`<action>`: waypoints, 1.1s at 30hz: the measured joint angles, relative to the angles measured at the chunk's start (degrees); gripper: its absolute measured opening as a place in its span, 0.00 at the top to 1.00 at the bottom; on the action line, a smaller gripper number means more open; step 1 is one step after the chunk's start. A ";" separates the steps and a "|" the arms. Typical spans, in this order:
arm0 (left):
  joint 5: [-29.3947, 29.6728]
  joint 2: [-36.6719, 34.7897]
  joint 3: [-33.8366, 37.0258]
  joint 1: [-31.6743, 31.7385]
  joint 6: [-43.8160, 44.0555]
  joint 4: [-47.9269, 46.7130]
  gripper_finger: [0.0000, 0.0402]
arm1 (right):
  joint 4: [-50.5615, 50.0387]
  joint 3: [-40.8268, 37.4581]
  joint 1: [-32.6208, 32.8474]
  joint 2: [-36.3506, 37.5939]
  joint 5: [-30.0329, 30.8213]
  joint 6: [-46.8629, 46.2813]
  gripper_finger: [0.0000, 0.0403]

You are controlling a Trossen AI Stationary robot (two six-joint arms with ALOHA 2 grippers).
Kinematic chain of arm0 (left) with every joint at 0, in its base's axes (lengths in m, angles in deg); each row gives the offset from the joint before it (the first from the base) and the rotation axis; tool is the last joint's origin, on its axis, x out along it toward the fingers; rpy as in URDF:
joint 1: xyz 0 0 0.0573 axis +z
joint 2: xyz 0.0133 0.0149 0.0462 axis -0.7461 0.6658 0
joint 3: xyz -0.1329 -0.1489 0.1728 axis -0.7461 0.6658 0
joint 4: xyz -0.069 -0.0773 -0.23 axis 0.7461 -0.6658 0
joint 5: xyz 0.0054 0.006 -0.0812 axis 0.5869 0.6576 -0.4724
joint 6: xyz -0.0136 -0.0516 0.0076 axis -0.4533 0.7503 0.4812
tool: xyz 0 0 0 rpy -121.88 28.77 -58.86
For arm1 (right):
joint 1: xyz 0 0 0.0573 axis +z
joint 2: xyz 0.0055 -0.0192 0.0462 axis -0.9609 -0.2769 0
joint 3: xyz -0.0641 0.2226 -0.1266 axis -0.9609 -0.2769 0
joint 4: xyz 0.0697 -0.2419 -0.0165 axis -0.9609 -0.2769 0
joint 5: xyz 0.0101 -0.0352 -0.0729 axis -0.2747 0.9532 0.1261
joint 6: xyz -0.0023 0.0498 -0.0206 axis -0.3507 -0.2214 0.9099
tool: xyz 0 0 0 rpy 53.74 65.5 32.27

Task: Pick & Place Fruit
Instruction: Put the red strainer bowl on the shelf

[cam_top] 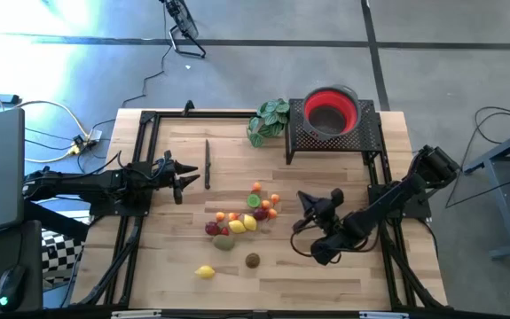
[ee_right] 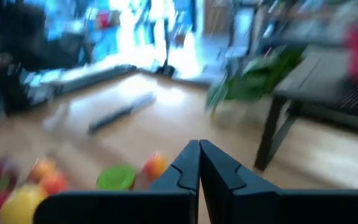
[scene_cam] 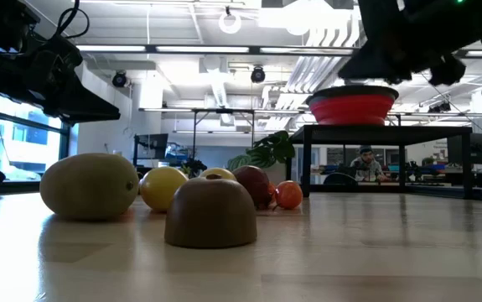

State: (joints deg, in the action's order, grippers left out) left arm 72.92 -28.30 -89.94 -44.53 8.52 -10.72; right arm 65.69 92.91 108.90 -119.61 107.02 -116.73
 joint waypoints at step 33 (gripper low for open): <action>0.24 0.00 0.00 0.00 -0.02 0.28 0.68 | 45.90 0.02 -24.41 0.15 -24.71 50.95 0.99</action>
State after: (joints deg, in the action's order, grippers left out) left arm 73.16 -28.30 -89.94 -44.53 8.49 -10.44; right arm 111.59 92.93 84.49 -119.45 82.31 -65.77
